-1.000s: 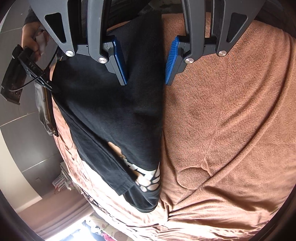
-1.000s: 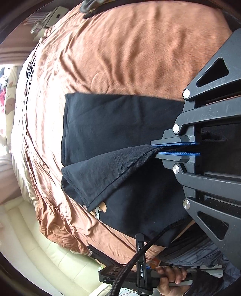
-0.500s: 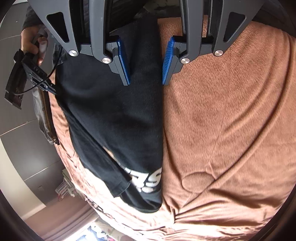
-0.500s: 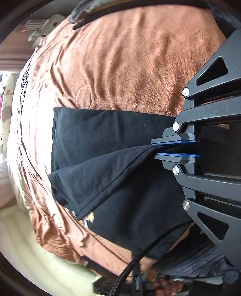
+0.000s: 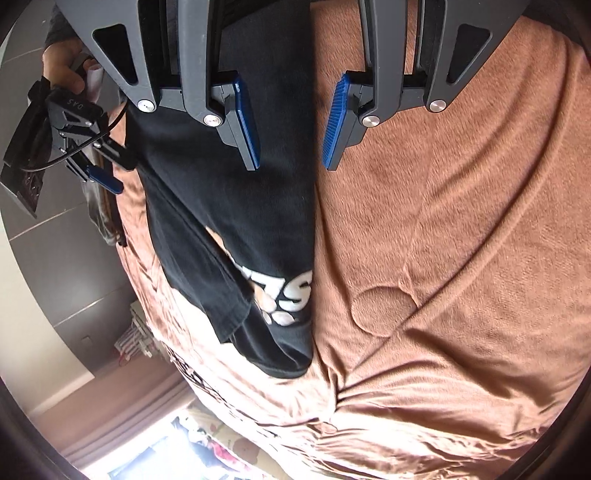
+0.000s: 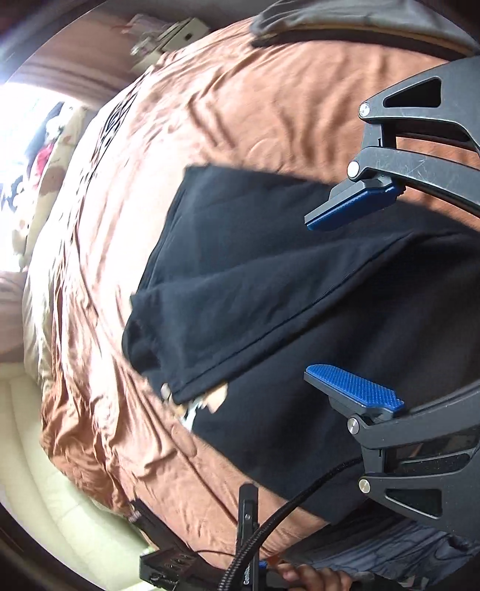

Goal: Fold small clothes
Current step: 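Open the right tool and withdraw both tools from the folded shirt, then close the right tool on the shirt's folded end and press it flat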

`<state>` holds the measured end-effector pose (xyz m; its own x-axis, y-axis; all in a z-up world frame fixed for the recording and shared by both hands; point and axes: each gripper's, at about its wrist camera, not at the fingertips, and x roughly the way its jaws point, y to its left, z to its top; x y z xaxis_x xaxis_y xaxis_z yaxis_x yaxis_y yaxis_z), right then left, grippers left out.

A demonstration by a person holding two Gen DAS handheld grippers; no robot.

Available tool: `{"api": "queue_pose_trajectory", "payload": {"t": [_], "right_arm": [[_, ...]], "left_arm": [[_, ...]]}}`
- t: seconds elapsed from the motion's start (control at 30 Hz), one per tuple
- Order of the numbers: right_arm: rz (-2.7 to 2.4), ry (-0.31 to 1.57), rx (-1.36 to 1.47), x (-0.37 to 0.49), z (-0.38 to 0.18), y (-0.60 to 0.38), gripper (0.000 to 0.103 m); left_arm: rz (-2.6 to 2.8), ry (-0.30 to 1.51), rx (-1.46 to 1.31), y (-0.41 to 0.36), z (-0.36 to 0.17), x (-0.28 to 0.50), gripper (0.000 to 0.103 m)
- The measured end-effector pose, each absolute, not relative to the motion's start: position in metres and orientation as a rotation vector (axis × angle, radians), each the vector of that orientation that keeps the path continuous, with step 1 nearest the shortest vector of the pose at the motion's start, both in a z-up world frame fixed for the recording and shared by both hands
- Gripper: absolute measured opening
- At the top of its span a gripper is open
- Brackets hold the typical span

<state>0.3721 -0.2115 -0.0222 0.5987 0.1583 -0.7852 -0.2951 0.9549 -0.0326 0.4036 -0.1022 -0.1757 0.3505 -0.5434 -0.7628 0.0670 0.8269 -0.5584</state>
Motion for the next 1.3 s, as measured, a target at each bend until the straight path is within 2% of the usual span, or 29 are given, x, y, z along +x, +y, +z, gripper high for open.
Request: {"api": "queue_pose_trajectory", "payload": {"t": [0.03,0.07,0.1,0.73,0.8,0.83,0.87,0.9,1.3], "right_arm": [[0.28,0.9,-0.172,0.377,-0.024,-0.205,0.063],[0.294,0.908,-0.176,0.384,-0.027,-0.206,0.052],[0.31,0.919,-0.181,0.392,-0.031,-0.203,0.046],[0.386,1.0,-0.299,0.477,-0.069,-0.155,0.044],[0.353,0.99,-0.304,0.481,-0.068,-0.157,0.019],[0.346,0.989,-0.288,0.482,-0.066,-0.161,0.014],[0.341,0.989,-0.271,0.483,-0.065,-0.164,0.005],[0.333,0.986,-0.249,0.485,-0.063,-0.169,0.003],[0.213,0.909,-0.05,0.497,-0.038,-0.246,0.002]], "left_arm": [[-0.417,1.154,-0.483,-0.101,-0.176,0.406,0.037],[-0.418,1.157,-0.488,-0.101,-0.177,0.408,0.037],[-0.42,1.16,-0.498,-0.1,-0.179,0.411,0.037],[-0.465,1.154,-0.535,-0.104,-0.183,0.446,0.037],[-0.464,1.154,-0.53,-0.105,-0.184,0.448,0.037],[-0.463,1.156,-0.528,-0.106,-0.184,0.449,0.037],[-0.461,1.158,-0.526,-0.106,-0.184,0.45,0.037],[-0.459,1.16,-0.522,-0.107,-0.185,0.452,0.037],[-0.434,1.17,-0.477,-0.112,-0.183,0.461,0.037]]}}
